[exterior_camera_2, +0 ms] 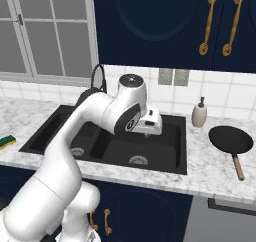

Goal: Pick the pan and sponge and place them into the sink. Then turn on the water.

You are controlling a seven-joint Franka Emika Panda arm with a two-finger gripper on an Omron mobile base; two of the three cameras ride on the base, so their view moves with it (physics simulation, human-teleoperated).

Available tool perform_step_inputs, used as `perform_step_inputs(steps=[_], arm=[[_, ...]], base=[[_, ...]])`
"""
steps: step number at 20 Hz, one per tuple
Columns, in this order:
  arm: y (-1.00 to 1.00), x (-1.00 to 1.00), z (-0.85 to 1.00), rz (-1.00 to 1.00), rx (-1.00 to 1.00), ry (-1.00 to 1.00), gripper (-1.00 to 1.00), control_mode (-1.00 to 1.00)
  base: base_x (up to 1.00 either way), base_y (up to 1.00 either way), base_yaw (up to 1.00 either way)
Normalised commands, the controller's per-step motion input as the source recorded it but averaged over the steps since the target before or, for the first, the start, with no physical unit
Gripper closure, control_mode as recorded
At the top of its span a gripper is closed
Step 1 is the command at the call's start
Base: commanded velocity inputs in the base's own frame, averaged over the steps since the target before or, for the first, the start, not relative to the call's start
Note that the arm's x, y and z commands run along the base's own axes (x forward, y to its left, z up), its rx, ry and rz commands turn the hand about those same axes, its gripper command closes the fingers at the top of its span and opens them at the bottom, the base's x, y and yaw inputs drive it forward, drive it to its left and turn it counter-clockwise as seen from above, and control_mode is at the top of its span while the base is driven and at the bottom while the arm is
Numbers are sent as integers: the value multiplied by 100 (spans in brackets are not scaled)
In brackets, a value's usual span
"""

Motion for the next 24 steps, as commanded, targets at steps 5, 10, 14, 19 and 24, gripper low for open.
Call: perform_step_inputs(steps=[5, 10, 14, 19, 24], arm=[[-100, -5, -22, -7, 0, 0, -100, -100], [-100, 0, -20, -2, 0, 0, -100, -100], [-100, 0, -20, 0, 0, 0, -100, -100], [-97, 0, -18, 0, 0, 0, -100, -100], [-75, 11, -17, 0, 0, 0, -100, -100]], base=[[0, 0, 0], [0, 0, 0], [0, 0, 0], [0, 0, 0], [0, 0, 0]])
